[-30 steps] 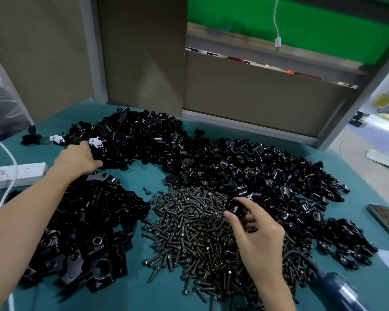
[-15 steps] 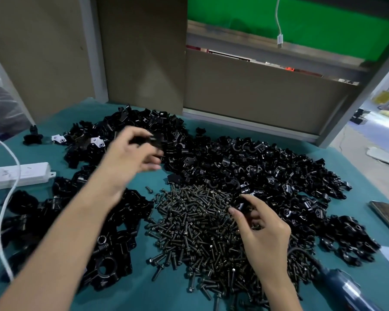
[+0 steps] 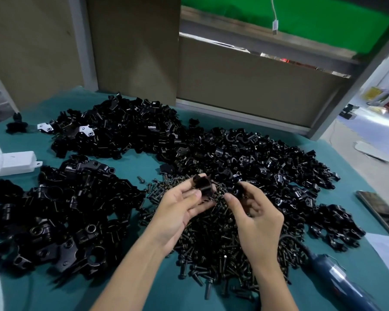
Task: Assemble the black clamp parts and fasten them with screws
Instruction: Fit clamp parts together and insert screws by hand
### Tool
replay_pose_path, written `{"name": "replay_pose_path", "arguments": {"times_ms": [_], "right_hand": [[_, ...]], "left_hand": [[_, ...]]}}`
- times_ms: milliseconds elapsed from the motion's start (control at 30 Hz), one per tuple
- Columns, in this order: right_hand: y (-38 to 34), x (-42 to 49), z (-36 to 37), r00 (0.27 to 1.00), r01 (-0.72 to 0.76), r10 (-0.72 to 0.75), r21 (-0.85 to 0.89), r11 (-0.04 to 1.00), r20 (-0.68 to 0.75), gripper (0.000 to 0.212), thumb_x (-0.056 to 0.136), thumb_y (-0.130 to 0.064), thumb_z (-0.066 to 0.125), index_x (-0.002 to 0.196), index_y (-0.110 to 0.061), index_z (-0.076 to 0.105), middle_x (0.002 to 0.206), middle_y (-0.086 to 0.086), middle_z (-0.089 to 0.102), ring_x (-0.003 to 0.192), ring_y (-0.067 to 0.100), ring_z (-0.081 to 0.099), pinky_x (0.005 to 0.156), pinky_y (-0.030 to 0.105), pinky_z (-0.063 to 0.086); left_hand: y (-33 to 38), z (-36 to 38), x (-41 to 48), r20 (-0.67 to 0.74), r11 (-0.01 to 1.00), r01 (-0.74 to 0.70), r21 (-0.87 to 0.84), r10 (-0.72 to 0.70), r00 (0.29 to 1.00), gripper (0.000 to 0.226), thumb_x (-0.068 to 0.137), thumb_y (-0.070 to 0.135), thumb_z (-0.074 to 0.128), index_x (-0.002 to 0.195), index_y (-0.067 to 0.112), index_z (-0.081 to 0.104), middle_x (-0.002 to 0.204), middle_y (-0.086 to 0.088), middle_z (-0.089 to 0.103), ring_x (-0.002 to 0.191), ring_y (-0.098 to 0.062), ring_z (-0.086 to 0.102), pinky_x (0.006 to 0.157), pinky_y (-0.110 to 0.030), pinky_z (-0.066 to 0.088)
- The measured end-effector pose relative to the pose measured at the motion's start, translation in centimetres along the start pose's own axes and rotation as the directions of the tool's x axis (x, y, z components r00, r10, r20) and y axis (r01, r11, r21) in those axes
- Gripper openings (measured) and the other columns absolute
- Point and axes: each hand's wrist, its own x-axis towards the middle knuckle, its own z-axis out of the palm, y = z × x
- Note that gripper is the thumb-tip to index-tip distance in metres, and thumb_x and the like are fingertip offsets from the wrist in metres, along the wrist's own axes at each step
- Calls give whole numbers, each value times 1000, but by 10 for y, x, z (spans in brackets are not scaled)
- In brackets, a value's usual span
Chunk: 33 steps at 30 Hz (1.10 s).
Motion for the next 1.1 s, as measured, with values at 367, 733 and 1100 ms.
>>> {"name": "replay_pose_path", "arguments": {"times_ms": [367, 733, 1100], "right_hand": [[-17, -8, 8, 989, -145, 139, 204, 968, 46, 31, 77, -30, 77, 106, -32, 69, 92, -7, 76, 81, 13, 74, 73, 26, 59], [-18, -4, 0, 980, -192, 169, 276, 942, 104, 31, 73, -37, 81, 103, -36, 74, 91, 1, 75, 81, 18, 71, 73, 43, 60], [-20, -3, -2, 979, -142, 99, 249, 958, 177, 34, 75, -26, 79, 108, -32, 72, 100, -7, 76, 86, 16, 72, 77, 22, 56]], "left_hand": [[-12, 18, -6, -150, 881, -291, 372, 367, 918, 49, 91, -10, 63, 94, 36, 80, 100, 9, 78, 91, -13, 75, 80, -21, 58], [-3, 9, -6, -71, 938, -253, 238, 277, 958, 28, 75, -5, 81, 79, 20, 71, 107, 1, 76, 103, -16, 72, 79, -24, 57], [-2, 9, -8, 73, 999, -47, 16, 46, 996, 32, 80, 7, 69, 103, 28, 79, 118, -4, 72, 106, -13, 70, 87, -23, 55]]}}
